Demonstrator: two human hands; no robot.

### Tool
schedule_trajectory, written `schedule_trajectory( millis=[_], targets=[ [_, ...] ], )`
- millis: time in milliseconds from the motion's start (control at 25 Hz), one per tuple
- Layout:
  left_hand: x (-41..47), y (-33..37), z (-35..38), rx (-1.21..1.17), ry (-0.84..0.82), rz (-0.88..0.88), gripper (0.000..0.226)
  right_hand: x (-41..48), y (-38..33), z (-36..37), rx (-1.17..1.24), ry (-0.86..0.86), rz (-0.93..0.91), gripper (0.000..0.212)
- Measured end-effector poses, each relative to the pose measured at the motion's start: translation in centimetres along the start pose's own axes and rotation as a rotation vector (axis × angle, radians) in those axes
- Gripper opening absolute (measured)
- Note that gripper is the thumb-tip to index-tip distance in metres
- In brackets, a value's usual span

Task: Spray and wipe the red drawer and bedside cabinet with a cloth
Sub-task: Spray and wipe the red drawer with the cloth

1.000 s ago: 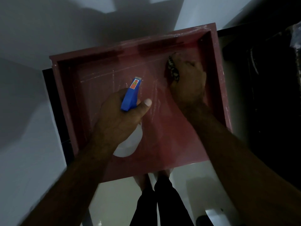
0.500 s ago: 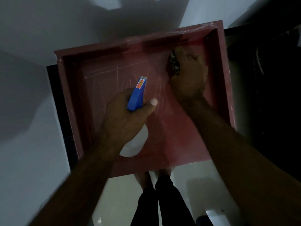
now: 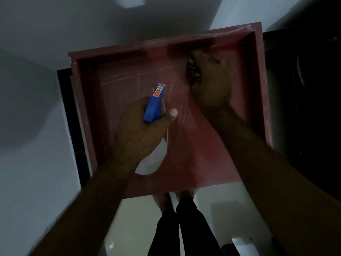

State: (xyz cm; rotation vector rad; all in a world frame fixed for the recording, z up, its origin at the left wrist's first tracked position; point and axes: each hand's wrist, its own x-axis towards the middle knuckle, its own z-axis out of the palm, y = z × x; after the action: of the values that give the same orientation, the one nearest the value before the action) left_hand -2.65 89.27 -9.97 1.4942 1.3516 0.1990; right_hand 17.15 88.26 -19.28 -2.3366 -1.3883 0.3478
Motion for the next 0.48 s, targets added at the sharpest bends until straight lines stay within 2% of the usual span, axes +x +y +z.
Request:
schedule_trajectory(
  millis=[320, 480],
  targets=[
    [0.0, -0.1, 0.2, 0.025, -0.01, -0.021, 0.042, 0.4, -3.0, 1.5, -0.075, -0.117, -0.087, 0.067],
    [-0.1, 0.1, -0.1, 0.003, -0.007, -0.032, 0.044, 0.6, -1.9, 0.8, -0.082, -0.136, -0.17, 0.064]
  ],
)
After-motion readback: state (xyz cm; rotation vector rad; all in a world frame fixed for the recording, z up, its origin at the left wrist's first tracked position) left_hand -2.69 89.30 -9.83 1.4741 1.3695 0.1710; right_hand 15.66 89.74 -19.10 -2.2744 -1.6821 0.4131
